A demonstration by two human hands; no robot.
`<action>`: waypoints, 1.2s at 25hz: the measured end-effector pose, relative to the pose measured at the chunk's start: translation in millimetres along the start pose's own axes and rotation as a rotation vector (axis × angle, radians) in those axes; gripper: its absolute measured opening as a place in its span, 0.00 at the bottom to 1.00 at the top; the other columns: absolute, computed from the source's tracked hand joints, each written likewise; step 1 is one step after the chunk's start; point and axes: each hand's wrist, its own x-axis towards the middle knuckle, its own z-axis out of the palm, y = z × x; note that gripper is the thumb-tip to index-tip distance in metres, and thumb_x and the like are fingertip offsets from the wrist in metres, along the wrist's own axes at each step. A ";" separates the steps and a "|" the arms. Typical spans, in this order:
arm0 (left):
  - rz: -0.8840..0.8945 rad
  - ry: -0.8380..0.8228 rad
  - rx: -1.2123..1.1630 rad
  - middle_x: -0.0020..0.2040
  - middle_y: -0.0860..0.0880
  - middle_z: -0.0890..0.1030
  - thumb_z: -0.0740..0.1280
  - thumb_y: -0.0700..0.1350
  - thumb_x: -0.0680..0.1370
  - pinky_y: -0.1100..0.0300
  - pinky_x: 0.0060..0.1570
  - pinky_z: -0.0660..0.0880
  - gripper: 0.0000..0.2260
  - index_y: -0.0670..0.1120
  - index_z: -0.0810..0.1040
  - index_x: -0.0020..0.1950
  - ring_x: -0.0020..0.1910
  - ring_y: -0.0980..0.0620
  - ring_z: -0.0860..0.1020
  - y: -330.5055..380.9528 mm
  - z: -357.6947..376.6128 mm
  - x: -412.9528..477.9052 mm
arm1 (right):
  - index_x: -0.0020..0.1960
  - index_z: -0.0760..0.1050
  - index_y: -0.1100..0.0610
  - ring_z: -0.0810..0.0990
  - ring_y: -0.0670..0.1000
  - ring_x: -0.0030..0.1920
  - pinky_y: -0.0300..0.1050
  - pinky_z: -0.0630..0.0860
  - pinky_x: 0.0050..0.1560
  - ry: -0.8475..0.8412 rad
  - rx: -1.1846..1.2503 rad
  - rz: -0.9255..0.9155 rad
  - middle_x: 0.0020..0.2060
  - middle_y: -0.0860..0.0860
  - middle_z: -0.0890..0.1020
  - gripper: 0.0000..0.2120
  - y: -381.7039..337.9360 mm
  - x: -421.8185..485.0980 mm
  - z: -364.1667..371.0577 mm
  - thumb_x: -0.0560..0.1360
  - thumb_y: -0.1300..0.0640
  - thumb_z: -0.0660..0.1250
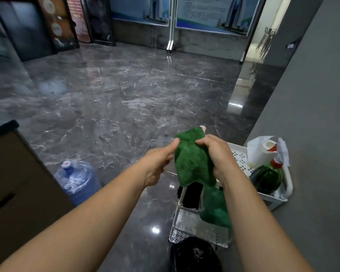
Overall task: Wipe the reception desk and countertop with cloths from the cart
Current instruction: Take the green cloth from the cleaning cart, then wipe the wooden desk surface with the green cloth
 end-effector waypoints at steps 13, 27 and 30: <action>0.381 0.624 -0.206 0.38 0.46 0.80 0.69 0.31 0.74 0.67 0.24 0.72 0.08 0.44 0.76 0.45 0.28 0.58 0.79 -16.1 -220.7 -211.9 | 0.46 0.80 0.60 0.82 0.43 0.31 0.33 0.75 0.29 -0.846 -0.311 -0.073 0.33 0.50 0.84 0.02 40.8 -128.0 249.8 0.74 0.65 0.70; 0.362 1.265 0.037 0.37 0.48 0.78 0.74 0.35 0.71 0.57 0.43 0.75 0.07 0.46 0.81 0.43 0.39 0.52 0.75 -152.7 -441.7 -502.8 | 0.45 0.83 0.60 0.84 0.55 0.46 0.52 0.81 0.52 -1.328 -0.598 -0.116 0.42 0.56 0.86 0.04 180.0 -372.9 512.2 0.70 0.63 0.75; 0.314 1.378 0.022 0.35 0.46 0.78 0.76 0.36 0.69 0.58 0.39 0.74 0.08 0.46 0.81 0.42 0.37 0.50 0.74 -180.7 -473.1 -527.4 | 0.39 0.81 0.58 0.83 0.54 0.44 0.50 0.80 0.49 -1.357 -0.644 -0.123 0.39 0.55 0.85 0.04 210.9 -405.7 547.9 0.71 0.63 0.74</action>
